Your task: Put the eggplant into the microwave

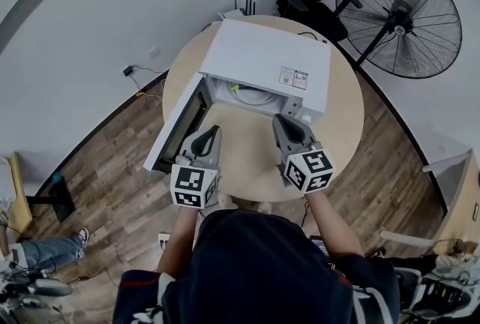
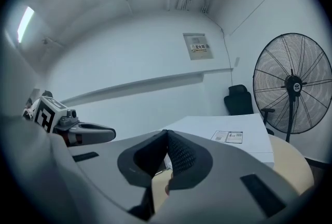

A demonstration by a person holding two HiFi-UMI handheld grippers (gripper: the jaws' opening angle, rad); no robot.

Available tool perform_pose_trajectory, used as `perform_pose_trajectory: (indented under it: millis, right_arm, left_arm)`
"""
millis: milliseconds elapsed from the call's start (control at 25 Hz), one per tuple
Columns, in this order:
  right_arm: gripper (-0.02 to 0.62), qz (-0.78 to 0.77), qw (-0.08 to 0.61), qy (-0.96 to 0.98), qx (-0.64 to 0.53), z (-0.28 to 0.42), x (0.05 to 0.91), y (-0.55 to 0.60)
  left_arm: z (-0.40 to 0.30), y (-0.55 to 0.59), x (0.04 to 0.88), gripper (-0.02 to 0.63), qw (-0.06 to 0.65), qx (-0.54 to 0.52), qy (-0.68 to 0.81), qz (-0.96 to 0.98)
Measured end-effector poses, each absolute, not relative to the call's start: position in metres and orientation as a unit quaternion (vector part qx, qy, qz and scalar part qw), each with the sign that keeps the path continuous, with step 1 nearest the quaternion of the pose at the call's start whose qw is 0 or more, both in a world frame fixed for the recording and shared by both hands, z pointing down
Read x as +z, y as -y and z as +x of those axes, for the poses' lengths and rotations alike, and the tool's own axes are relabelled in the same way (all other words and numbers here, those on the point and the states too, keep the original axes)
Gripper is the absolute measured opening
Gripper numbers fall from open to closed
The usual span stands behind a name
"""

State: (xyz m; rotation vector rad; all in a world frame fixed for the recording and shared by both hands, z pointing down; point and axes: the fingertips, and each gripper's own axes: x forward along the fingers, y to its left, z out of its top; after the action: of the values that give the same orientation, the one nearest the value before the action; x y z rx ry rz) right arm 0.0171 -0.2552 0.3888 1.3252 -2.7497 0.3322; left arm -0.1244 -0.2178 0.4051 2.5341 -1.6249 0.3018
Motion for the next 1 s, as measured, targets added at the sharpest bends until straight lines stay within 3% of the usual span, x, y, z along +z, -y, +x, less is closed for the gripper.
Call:
perform_pose_trajectory:
  millis: [1000]
  right_arm:
    - [0.012,0.441,0.032,0.891,0.104,0.026,0.388,0.25]
  left_arm:
    - [-0.119,0.208,0.396,0.02,0.053,0.087,0.54,0.835]
